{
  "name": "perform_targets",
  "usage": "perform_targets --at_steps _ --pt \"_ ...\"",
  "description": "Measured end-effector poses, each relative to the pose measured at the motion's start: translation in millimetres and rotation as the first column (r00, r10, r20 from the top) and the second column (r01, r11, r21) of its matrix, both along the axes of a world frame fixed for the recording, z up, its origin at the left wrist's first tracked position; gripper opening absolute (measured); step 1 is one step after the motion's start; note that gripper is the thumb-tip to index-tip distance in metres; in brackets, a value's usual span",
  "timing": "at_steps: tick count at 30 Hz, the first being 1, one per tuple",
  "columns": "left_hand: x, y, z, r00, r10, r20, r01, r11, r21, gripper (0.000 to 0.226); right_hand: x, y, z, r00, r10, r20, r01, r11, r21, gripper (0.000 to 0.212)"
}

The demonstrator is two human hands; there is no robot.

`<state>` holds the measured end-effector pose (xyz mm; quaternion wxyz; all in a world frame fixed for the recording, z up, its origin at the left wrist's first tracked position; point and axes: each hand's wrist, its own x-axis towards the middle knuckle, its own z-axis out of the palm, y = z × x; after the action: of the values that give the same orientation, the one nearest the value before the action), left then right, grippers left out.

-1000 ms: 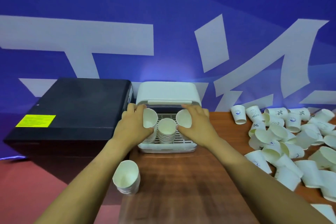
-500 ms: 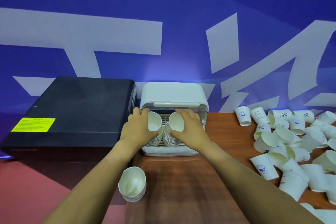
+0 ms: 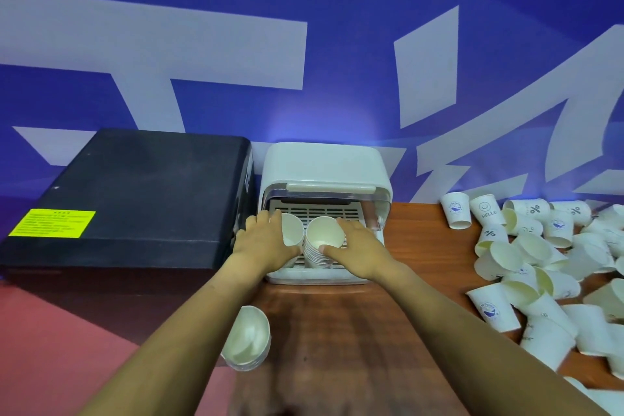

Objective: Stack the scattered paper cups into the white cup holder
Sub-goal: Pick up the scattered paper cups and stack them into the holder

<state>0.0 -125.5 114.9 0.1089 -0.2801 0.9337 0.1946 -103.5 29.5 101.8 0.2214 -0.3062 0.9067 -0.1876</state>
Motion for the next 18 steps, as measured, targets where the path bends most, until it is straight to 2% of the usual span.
perform_targets --at_steps 4,11,18 --pt "7.3 8.1 14.7 0.996 -0.03 -0.083 0.034 0.998 0.047 0.084 -1.8 21.5 11.3 1.0 -0.013 0.005 0.013 0.995 -0.103 0.07" --pt "28.8 46.1 42.0 0.954 -0.103 -0.282 0.133 0.987 0.092 0.076 5.3 94.6 30.4 0.998 -0.069 -0.004 0.067 0.982 -0.177 0.061" --pt "26.8 132.7 45.9 0.94 -0.142 -0.31 0.182 0.978 0.102 0.072 12.3 174.4 33.4 0.996 -0.094 0.007 0.094 0.979 -0.18 0.058"
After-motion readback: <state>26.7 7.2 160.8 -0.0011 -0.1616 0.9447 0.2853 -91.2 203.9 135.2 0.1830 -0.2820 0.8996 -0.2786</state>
